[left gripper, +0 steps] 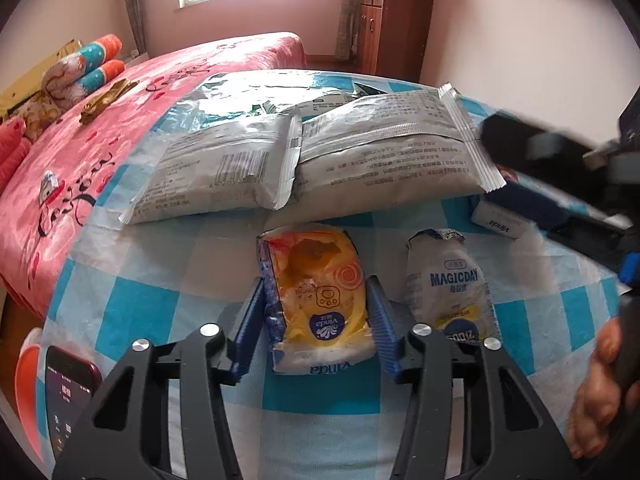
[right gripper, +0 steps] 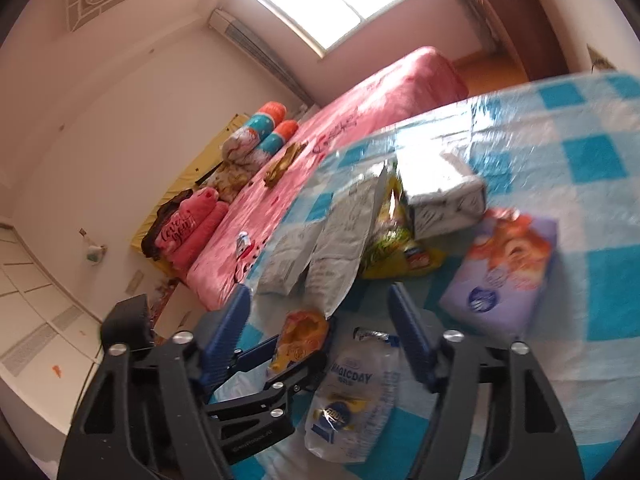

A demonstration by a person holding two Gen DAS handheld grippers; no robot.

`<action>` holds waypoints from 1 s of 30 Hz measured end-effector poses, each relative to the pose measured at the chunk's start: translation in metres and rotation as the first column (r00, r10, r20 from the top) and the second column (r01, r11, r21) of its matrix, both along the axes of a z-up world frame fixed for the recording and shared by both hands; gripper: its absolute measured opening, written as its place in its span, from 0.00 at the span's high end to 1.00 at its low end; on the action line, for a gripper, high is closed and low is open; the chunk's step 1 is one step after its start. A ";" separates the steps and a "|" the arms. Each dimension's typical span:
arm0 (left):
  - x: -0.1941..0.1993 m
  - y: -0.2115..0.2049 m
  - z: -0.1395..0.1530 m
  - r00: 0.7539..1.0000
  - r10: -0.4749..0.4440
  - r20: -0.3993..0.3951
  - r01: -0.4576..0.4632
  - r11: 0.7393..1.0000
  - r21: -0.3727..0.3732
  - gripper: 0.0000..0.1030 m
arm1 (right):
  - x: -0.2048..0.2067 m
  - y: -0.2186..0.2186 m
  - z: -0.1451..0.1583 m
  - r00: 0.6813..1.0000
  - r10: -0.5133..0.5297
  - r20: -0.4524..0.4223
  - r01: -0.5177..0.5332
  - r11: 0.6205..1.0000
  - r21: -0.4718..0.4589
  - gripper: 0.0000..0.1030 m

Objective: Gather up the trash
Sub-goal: 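Close the left tool on the yellow snack bag, then grasp the white flat packet with the right tool and lift it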

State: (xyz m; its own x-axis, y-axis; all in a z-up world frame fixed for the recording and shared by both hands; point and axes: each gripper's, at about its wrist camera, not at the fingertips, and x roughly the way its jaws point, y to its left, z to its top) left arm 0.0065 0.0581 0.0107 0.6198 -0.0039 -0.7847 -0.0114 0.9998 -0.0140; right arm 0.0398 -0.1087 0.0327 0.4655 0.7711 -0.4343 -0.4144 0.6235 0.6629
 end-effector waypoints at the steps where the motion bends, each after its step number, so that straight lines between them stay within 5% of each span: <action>1: -0.001 0.002 0.001 1.000 0.002 -0.002 -0.002 1.000 -0.015 0.55 | 0.003 0.002 -0.002 1.000 0.004 -0.016 -0.003 1.000 0.020 0.36; 11: -0.010 0.016 0.005 1.000 -0.006 -0.001 0.006 0.996 -0.090 0.62 | 0.019 0.006 -0.014 0.996 -0.013 -0.083 0.026 0.987 0.159 0.38; 16: -0.018 0.022 0.004 1.000 -0.010 0.002 0.010 0.993 -0.115 0.62 | 0.028 0.019 -0.015 0.996 0.012 -0.089 0.001 0.988 0.153 0.38; 24: -0.027 0.030 0.006 1.000 -0.020 0.015 0.023 0.988 -0.153 0.62 | 0.021 0.044 -0.008 0.999 0.013 -0.045 -0.012 1.000 0.026 0.76; 30: -0.037 0.035 0.012 0.999 -0.026 0.031 0.030 0.985 -0.168 0.62 | 0.017 0.037 -0.011 0.999 -0.026 -0.035 0.027 0.999 0.028 0.82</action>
State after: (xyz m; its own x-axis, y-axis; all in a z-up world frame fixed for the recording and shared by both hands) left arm -0.0301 0.0927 0.0223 0.6394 -0.1522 -0.7536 0.0194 0.9831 -0.1821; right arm 0.0572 -0.0718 0.0214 0.4706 0.7713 -0.4285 -0.3747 0.6144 0.6943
